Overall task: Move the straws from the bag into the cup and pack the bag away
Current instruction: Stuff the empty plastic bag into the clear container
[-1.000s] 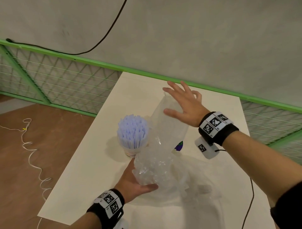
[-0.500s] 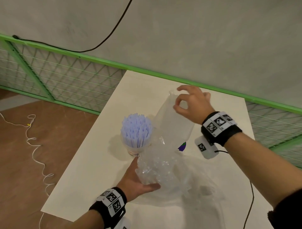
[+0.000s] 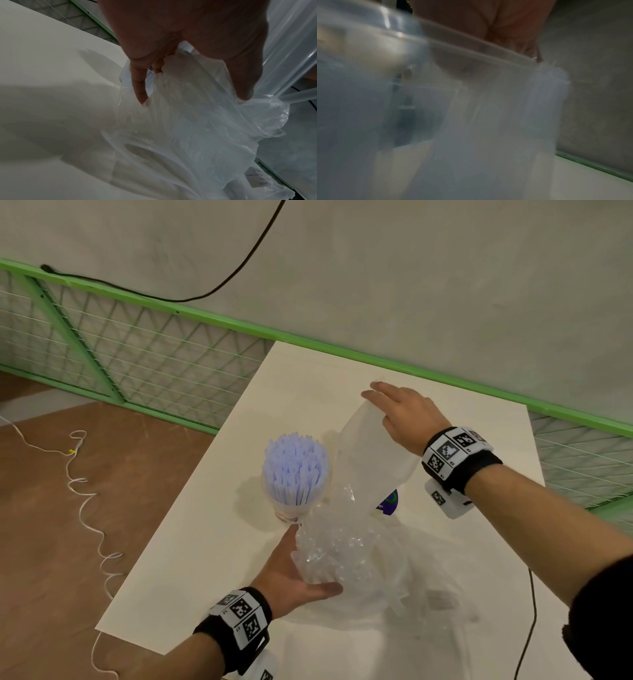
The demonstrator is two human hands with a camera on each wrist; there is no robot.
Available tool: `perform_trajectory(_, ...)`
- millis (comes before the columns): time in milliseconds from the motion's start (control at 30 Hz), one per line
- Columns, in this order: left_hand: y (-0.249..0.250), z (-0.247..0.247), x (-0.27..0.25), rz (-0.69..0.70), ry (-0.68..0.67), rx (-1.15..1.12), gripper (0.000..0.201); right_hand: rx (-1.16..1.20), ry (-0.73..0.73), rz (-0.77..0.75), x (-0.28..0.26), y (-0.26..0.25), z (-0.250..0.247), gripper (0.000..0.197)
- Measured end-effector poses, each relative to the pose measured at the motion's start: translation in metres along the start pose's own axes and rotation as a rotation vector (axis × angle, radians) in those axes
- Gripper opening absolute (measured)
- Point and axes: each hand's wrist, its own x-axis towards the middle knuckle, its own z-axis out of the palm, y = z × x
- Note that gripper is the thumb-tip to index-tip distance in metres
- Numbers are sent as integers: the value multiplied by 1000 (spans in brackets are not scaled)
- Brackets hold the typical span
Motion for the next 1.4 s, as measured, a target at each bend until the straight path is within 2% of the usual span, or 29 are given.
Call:
perform_trajectory(133,-3,1,1,23,-17,-1,86,109,81,-82,-5,13,-1,58)
perform_trajectory(200,-5,1,2,23,-16,-7,87,181,107,-52,-12,10,-5,49)
perform_trajectory(300,-6,1,3,19,-13,-6,86,201,55,29,-15,0,-3,64)
perform_trajectory(333,-6,1,3,19,-16,-12,85,172,35,59,-13,0,1,63)
perform_trajectory(467,-6,0,3,16,-25,-33,83,178,62,44,1,5,6,40)
perform_trajectory(533,-5,1,2,19,-20,-37,83,228,68,0,4,11,0,38)
perform_trajectory(633,-4,1,3,22,-25,-33,83,227,39,-44,4,13,-4,45)
perform_trajectory(733,-5,1,2,18,-25,-46,83,60,-67,-112,-1,9,7,54)
perform_trajectory(833,-3,1,1,20,-27,-30,83,-23,-114,-146,-7,6,11,63)
perform_trajectory(900,-2,1,1,24,-25,-29,82,-25,-115,-121,-10,1,4,63)
perform_trajectory(967,-2,1,2,23,-28,-28,83,17,1,-99,-17,-6,-11,54)
perform_trajectory(1033,-2,0,2,19,-27,-18,85,137,237,-118,-35,-15,-29,44)
perform_trajectory(1100,-2,0,3,21,-25,-10,87,282,384,-152,-67,-20,-39,55)
perform_trajectory(1167,-2,-1,5,27,-20,-13,88,427,333,-151,-112,-25,-38,68)
perform_trajectory(1300,-3,1,6,47,-5,0,87,583,3,-177,-208,-44,-4,82)
perform_trajectory(1367,-3,2,6,49,2,5,82,609,-55,-131,-239,-62,23,103)
perform_trajectory(1400,-4,3,6,51,5,5,81,640,-35,-80,-246,-74,35,111)
